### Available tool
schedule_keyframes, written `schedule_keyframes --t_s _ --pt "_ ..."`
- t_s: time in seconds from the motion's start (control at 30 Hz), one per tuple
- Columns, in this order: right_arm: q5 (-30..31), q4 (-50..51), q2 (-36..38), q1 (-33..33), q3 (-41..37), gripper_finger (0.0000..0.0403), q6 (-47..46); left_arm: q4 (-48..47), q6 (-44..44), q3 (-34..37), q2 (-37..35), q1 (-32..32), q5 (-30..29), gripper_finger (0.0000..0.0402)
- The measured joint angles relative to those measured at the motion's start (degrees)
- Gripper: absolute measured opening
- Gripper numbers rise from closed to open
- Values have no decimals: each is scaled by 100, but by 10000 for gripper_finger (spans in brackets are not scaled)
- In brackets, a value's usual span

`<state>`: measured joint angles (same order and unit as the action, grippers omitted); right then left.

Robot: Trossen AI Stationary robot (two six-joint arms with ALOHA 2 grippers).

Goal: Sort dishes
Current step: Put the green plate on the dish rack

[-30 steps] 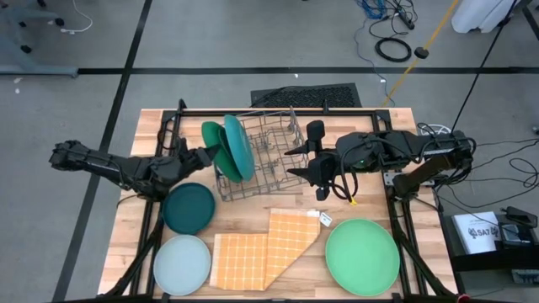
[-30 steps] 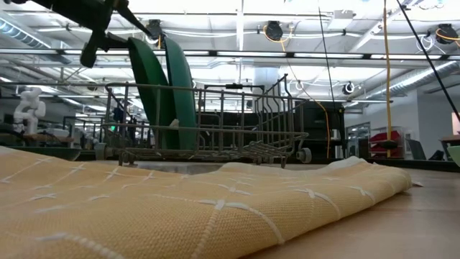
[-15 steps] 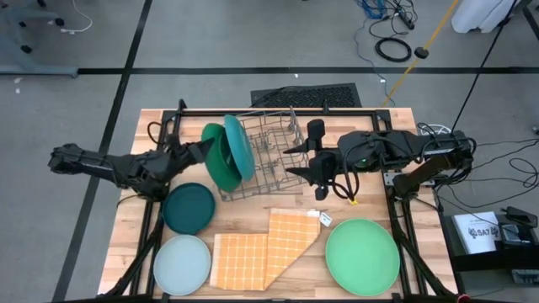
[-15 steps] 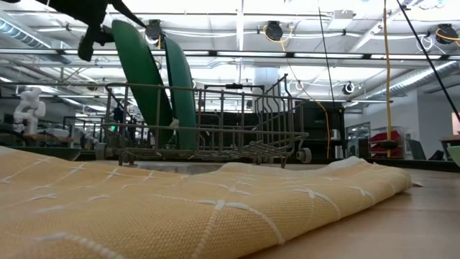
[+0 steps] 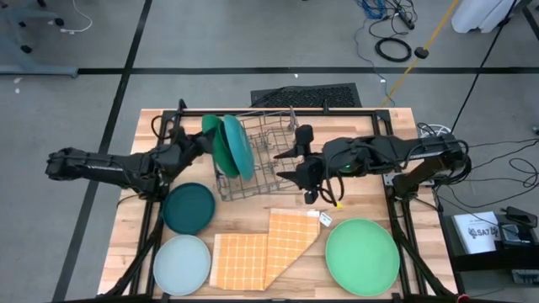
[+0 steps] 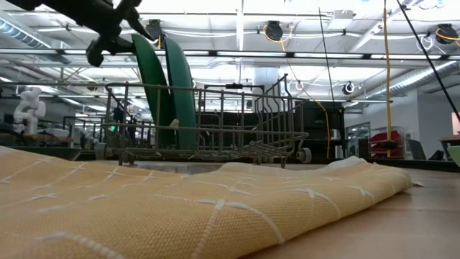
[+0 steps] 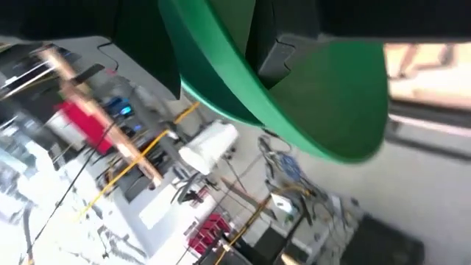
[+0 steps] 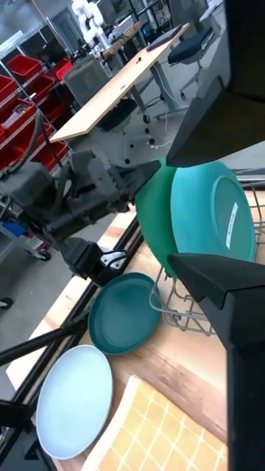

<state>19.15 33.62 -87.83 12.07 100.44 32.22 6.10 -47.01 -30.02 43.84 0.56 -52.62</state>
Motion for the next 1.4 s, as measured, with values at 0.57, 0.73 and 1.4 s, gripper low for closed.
schedule_keyframes --t_s 0.57,0.73,1.4 --pt "-511 -1100 -1149 -514 0 194 129 278 97 -4 272 240 1482 222" --pt "-588 -1519 -1433 -539 0 194 66 289 95 -4 329 305 1460 263" --pt "-578 -4831 -1438 -662 -2 194 740 220 396 -4 319 324 1648 274"
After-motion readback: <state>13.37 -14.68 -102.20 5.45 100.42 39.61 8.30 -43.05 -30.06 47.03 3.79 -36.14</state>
